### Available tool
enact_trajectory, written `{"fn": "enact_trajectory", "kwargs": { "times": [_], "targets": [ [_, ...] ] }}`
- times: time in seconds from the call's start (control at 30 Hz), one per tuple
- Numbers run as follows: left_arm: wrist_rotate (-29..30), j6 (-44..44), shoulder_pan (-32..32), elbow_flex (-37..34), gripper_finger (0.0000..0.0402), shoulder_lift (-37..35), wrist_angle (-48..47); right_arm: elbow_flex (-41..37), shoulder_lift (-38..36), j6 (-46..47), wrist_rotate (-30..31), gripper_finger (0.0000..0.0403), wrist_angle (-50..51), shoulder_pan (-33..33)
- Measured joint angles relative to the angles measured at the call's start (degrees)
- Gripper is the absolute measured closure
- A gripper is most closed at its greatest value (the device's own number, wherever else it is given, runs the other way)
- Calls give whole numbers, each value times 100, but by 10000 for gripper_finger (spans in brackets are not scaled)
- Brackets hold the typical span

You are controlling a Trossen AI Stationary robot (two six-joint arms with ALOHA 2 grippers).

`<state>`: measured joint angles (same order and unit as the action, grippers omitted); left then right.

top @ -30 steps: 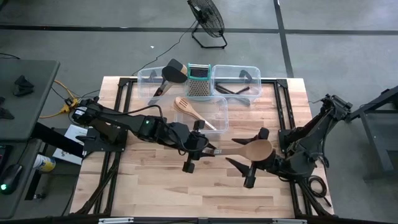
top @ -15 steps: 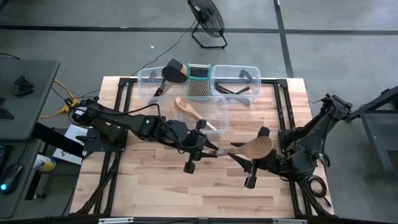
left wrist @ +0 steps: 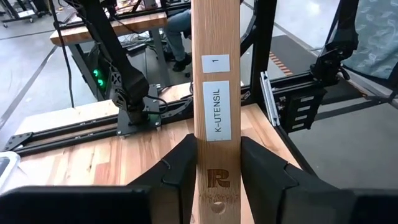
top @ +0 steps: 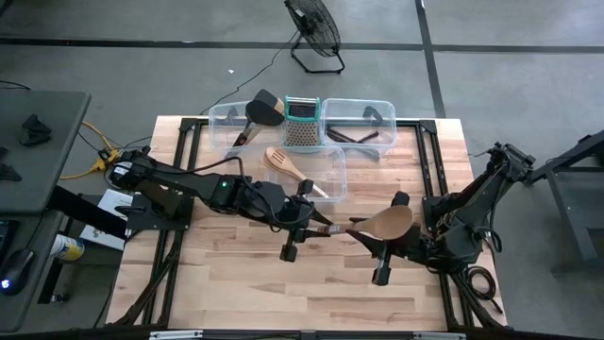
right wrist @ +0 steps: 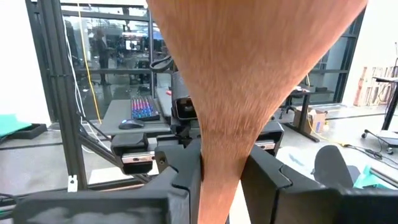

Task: Pick & Place Kitchen Items
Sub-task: Put the light brown serving spoon into the middle transparent bin

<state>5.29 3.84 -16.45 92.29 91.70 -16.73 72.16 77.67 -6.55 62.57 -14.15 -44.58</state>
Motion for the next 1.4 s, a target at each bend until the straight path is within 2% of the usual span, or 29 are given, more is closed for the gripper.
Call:
{"fn": "enact_trajectory", "kwargs": {
  "times": [0.5, 0.7, 0.83, 1.0, 1.2, 1.4],
  "targets": [
    [744, -133, -4, 0, 182, 0, -38, 0, -4, 57, 639, 326, 42, -2],
    [1061, -186, -4, 0, 174, 0, -192, 0, -4, 88, 679, 326, 149, 0],
    [1091, -403, -4, 0, 172, 0, -386, 0, -4, 447, 503, 326, 557, 0],
    [1424, -417, -4, 0, 143, -4, -482, 0, -4, 826, 600, 326, 942, 12],
    [2040, -728, -7, -4, 126, -378, -785, 0, -62, 895, 786, 326, 1058, 13],
    [2084, -1043, -5, 0, 126, -864, -967, 0, -263, 982, 768, 326, 1177, 13]
  ]
}}
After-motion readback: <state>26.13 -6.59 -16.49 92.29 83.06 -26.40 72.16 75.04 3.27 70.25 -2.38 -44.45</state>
